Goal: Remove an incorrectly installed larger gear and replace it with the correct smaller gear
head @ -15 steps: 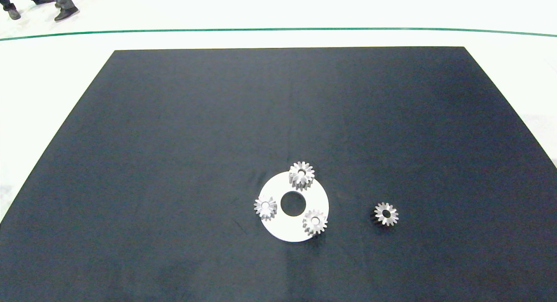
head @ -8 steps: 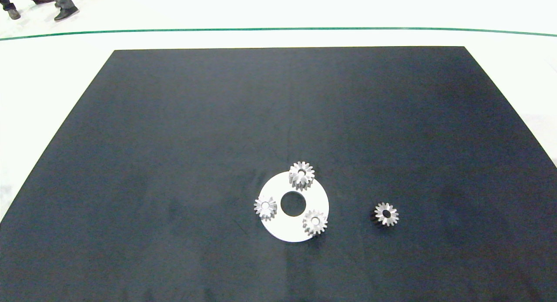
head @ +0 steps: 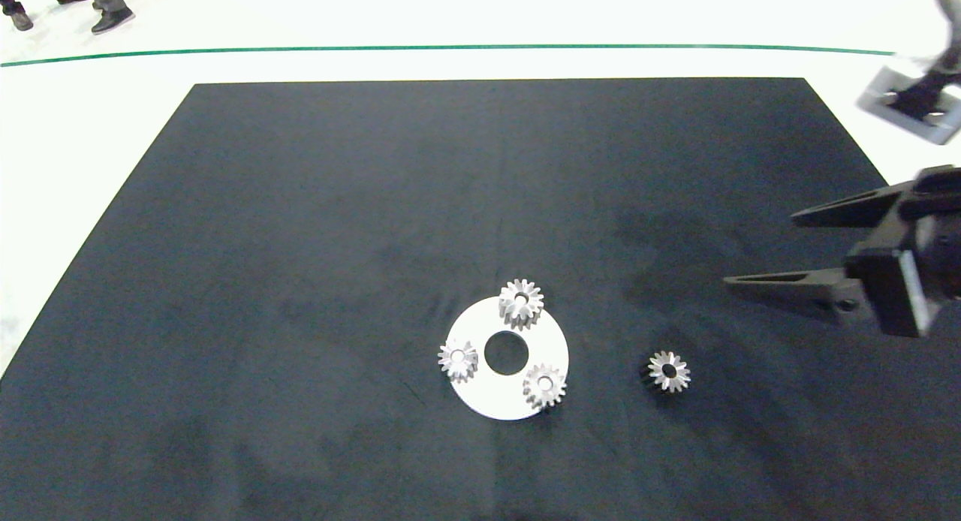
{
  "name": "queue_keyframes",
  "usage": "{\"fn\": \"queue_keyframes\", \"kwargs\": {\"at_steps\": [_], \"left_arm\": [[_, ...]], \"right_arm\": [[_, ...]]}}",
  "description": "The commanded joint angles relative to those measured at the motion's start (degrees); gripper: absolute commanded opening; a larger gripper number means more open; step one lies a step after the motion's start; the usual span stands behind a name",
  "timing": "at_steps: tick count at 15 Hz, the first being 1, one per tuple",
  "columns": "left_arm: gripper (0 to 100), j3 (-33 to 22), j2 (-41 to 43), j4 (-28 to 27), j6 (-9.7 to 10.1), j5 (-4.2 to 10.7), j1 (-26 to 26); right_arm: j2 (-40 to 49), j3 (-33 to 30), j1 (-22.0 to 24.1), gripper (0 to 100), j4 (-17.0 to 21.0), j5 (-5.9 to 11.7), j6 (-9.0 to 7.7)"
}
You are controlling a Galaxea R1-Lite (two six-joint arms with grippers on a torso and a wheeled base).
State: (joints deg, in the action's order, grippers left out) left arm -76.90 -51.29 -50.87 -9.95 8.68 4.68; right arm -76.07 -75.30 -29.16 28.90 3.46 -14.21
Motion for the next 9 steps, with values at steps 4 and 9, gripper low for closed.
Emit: {"fn": "queue_keyframes", "kwargs": {"at_steps": [4, 9], "left_arm": [[100, -1.9, 2.3, -0.3, -0.07, 0.11, -1.6], [100, -1.9, 2.3, -0.1, -0.07, 0.11, -1.6]], "right_arm": [[-25.9, -17.6, -13.9, 100, 4.0, 5.59, -0.20], [-35.5, -26.8, -14.4, 100, 5.1, 6.73, -0.11]]}}
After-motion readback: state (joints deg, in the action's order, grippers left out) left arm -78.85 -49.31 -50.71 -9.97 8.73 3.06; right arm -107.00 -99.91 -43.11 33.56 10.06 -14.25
